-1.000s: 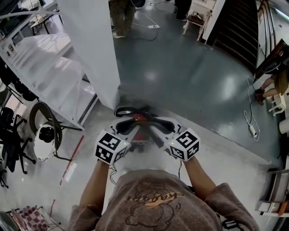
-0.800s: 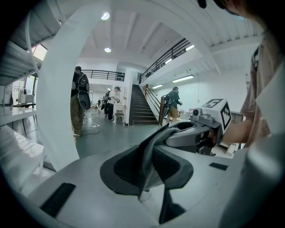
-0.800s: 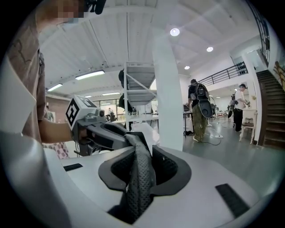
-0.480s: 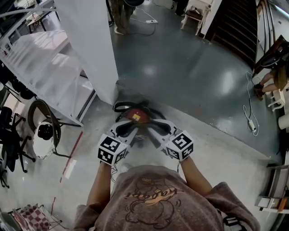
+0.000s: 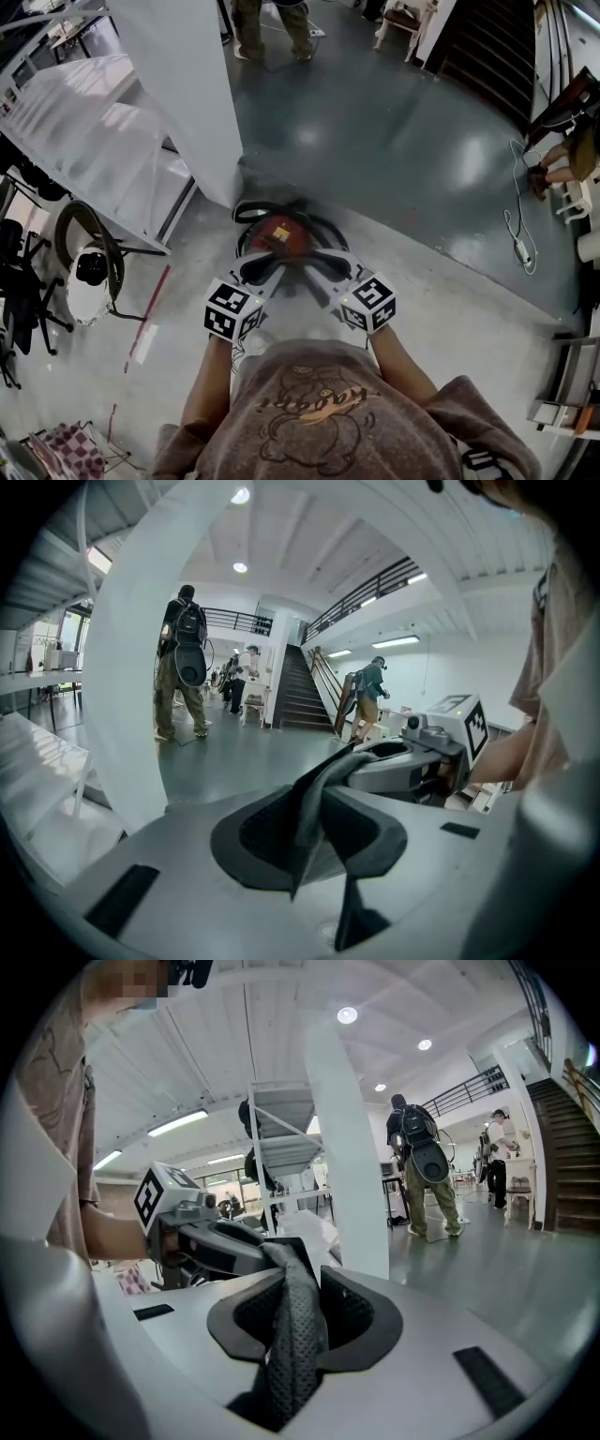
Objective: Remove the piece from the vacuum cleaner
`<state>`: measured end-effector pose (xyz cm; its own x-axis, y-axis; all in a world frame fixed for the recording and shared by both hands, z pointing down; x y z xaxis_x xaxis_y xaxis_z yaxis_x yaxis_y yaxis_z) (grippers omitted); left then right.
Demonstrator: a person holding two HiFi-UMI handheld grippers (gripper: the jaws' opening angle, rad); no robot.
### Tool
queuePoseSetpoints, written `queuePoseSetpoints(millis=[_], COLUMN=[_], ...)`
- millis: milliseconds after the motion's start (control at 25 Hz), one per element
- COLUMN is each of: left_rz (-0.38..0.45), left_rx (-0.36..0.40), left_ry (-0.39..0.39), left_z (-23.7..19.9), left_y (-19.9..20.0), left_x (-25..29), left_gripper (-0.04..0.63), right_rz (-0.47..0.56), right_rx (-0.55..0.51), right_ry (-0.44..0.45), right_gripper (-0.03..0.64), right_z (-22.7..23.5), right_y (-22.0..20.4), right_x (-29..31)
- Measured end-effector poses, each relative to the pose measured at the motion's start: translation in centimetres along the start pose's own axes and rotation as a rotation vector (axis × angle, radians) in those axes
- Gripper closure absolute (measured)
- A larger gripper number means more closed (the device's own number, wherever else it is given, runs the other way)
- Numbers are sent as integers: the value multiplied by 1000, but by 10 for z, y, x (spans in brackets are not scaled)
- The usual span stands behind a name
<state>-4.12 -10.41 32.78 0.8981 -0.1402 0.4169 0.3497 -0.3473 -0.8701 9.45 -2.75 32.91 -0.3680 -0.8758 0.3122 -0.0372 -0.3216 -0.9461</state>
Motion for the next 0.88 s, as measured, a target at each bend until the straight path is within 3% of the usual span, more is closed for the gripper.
queuePoseSetpoints(millis=[880], left_rz=[-34], left_rx=[-38], left_ry=[14], left_z=[-8], left_y=[-7], left_x=[3], left_gripper=[505], right_rz=[-18], right_rx=[17], right_ry=[-2], right_gripper=[545], right_z=[0], right_y=[-10], right_x=[9])
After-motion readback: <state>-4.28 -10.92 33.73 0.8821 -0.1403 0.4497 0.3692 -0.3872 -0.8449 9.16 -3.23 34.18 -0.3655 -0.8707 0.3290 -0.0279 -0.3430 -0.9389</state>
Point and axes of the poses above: the fingertips, and each gripper's own axes: x forward along the fingers, z to its right, y out of its top, the point moved 7 cm from there along -x, backward along the fingers, and after that the axes turned 4 degrees about -x, right-handed, at the moved point
